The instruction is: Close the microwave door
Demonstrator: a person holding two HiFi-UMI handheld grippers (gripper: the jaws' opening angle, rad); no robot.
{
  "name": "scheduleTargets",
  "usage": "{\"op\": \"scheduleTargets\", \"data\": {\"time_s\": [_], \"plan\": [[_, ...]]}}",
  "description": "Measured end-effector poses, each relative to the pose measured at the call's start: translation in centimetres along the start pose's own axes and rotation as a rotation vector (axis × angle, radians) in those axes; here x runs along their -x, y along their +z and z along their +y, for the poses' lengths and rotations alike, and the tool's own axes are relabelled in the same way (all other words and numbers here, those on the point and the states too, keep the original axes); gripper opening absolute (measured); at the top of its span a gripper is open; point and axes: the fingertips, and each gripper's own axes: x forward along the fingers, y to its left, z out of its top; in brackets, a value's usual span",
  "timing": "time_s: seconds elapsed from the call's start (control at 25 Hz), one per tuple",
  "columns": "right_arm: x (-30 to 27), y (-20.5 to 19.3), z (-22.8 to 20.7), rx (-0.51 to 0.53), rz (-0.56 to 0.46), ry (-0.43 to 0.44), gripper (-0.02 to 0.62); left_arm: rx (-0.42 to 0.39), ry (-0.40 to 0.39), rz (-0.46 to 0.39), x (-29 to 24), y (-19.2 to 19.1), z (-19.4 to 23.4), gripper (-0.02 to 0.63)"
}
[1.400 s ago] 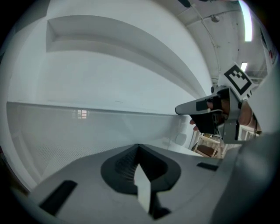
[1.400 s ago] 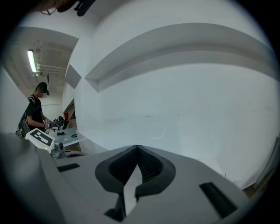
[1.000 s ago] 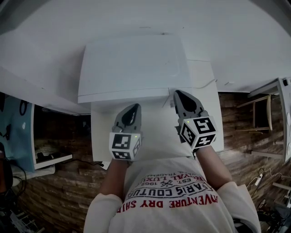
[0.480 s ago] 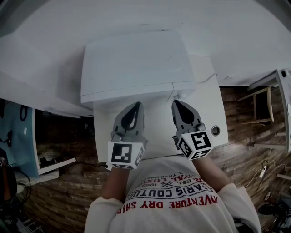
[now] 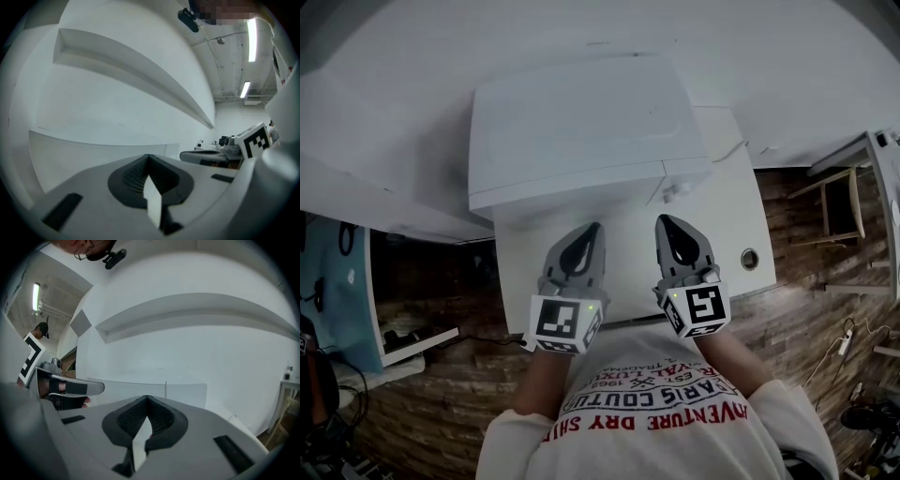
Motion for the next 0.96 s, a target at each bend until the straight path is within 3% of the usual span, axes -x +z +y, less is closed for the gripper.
{"op": "scheduleTargets", "data": {"time_s": [0.96], "plan": [[0.2, -1.5, 0.6, 0.019, 0.072, 0.032, 0.011, 0.023, 0.009, 0.013, 0.3, -0.9, -0.5, -0.005]]}}
